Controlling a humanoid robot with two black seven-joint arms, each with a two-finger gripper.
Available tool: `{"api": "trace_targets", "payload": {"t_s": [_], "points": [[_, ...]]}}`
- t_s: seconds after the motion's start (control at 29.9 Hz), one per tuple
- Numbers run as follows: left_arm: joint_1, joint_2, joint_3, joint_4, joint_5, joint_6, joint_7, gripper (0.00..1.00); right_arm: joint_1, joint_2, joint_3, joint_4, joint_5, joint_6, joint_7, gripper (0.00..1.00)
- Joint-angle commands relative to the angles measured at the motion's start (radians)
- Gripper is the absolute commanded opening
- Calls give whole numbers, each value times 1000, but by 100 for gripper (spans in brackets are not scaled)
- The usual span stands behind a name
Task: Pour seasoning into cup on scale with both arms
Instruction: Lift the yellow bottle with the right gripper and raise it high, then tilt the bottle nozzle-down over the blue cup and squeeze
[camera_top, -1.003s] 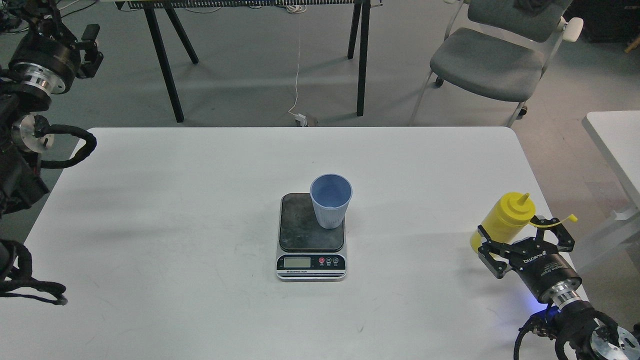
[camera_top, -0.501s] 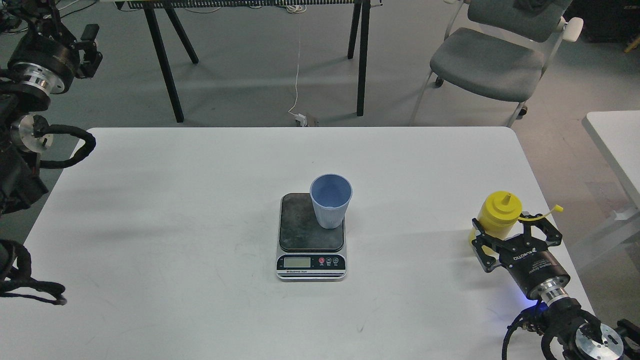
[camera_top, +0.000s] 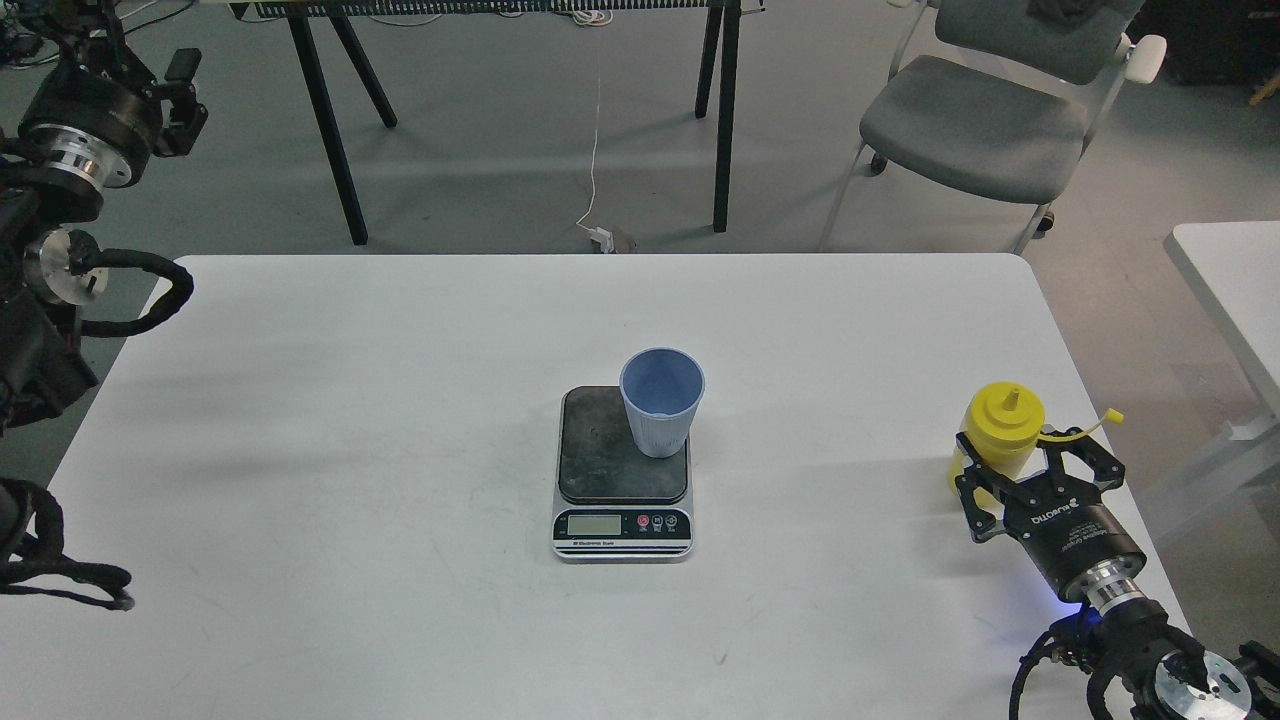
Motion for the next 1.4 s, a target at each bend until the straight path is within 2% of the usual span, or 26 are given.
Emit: {"api": "trace_targets", "payload": {"t_s": [0.0, 0.23, 0.43, 0.5, 0.6, 0.87, 1.17, 1.37], "points": [[-2, 0, 0, 0, -2, 0, 0, 94, 10, -14, 9, 4, -17, 0, -1, 49], [-5, -4, -1, -2, -4, 0, 0, 94, 183, -118, 89, 2, -242, 0, -9, 49], [-24, -16, -4, -3, -2, 0, 0, 94, 444, -155, 69, -6, -711, 0, -35, 49], [-46, -19, -4, -3, -2, 0, 0, 94, 526, -140, 67, -4, -883, 0, -55, 49], [-60, -44, -4, -3, -2, 0, 0, 94, 627, -111, 37, 1, -1097, 0, -60, 49], [-68, -75, -4, -3, -4, 0, 0, 94, 923, -27, -238, 8, -1500, 0, -51, 49], [-68, -75, -7, -3, -4, 0, 0, 94, 1031, 72, -381, 34, -1847, -5, -49, 48], [-70, -75, -7, -3, -5, 0, 0, 94, 1049, 81, -421, 39, -1974, -90, -47, 48]]}}
